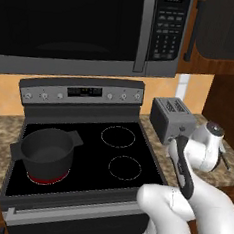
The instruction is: Put the lime and onion in the pot. Retrieve the spatula and lightly stir the vegetables in the pot.
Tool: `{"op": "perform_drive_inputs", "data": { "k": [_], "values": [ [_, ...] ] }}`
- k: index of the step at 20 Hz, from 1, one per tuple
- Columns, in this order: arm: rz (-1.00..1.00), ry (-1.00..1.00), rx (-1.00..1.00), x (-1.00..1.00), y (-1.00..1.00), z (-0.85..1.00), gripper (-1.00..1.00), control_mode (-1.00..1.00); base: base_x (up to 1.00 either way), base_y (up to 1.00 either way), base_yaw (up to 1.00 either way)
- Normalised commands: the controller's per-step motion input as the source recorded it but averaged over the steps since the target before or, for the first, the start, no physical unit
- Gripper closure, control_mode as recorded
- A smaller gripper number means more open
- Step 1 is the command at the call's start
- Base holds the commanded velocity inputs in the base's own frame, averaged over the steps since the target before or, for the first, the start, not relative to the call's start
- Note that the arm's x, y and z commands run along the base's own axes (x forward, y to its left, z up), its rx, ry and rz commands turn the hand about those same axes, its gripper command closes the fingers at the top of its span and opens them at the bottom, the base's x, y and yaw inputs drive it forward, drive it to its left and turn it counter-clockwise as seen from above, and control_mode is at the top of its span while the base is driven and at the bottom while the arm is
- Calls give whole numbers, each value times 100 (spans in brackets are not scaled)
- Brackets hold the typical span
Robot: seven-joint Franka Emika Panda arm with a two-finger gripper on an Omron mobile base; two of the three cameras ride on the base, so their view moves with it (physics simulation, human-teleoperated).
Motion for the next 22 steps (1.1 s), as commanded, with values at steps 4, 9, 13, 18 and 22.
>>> {"op": "perform_drive_inputs", "data": {
  "k": [4, 9, 13, 18, 22],
  "values": [
    [8, -23, 0, -19, 100, 98, 100, -100, 0, 0, 0],
    [13, -13, 1, -3, 100, 99, 100, -100, 0, 0, 0],
    [17, 0, 1, -5, 100, 93, 100, -100, 0, 0, 0],
    [16, 0, 0, -17, 100, 29, 100, -100, 0, 0, 0],
    [13, 0, 0, -10, 100, 2, 100, -100, 0, 0, 0]
  ]
}}
